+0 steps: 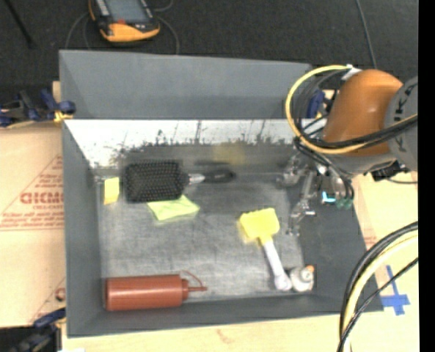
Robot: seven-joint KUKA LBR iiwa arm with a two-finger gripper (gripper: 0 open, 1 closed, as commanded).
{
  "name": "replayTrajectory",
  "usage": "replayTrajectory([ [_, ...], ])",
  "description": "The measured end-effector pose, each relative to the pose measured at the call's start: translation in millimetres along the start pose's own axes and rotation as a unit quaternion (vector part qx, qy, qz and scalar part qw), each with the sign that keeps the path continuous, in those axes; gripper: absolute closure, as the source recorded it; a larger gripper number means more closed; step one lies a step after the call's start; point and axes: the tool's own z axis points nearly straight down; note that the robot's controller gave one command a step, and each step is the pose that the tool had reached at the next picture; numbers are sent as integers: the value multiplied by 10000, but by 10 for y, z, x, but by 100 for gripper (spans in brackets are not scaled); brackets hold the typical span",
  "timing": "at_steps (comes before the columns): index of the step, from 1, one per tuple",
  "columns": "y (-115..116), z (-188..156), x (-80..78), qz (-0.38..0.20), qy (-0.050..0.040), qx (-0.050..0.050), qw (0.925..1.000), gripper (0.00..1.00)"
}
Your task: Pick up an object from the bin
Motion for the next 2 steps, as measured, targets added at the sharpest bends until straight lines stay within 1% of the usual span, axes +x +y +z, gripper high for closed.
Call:
replayTrajectory([
  [1,2,-47,-19,-11,-39,7,10000,0],
  [2,573,599,-204,-1179,-81,13,9930,100],
])
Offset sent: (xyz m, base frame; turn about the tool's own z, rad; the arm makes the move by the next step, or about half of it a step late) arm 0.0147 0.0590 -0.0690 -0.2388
